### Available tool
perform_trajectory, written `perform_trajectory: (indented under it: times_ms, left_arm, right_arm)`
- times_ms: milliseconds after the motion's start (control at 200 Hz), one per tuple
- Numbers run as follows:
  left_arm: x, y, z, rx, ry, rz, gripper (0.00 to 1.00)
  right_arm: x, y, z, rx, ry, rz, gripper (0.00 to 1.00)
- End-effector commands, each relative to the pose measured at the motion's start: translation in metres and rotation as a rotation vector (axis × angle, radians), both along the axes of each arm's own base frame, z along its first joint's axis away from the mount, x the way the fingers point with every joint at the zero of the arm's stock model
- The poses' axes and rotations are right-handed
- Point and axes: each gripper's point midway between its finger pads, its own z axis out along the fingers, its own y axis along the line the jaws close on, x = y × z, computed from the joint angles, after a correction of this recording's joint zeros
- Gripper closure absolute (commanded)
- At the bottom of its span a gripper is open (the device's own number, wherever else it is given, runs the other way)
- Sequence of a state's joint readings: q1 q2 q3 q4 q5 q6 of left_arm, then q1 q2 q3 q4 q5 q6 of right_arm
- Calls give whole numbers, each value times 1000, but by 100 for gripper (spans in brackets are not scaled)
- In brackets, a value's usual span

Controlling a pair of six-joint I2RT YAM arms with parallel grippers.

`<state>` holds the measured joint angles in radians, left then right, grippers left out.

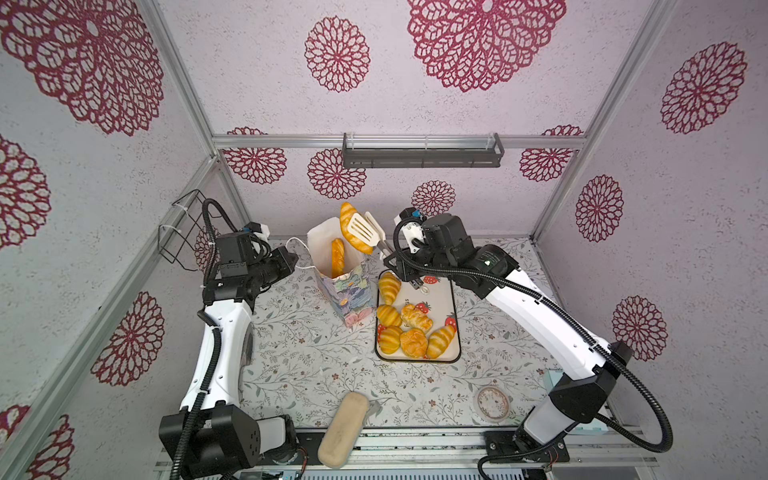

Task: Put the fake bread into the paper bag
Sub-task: 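Lower the croissant into the bag held by the left gripper and open the tongs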

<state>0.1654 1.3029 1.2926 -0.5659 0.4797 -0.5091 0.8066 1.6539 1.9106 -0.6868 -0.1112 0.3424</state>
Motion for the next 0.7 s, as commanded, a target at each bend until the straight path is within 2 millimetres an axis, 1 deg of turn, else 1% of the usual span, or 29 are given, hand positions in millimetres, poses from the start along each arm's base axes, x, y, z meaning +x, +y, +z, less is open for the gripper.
perform_trajectory:
  times_ms: [0,120,335,520,660,695]
  left_arm:
    - [1,1,-6,2,15,7,100]
    - [1,1,-6,-1,16,5,100]
    - [1,1,-6,-1,15,6,100]
    - [1,1,-6,-2,16,5,100]
    - [1,1,-6,-4,15,4,100]
    - [2,1,-7,-4,17,4,100]
  right_arm:
    - [-4,11,35,63,-77,42,70]
    - [-2,24,32,59,-70,66,70]
    - [0,46,21,49,-48,102,70]
    - [6,55,11,35,-34,108,70]
    - [14,59,2,10,-21,95,70]
    - [15,60,2,8,-21,93,69]
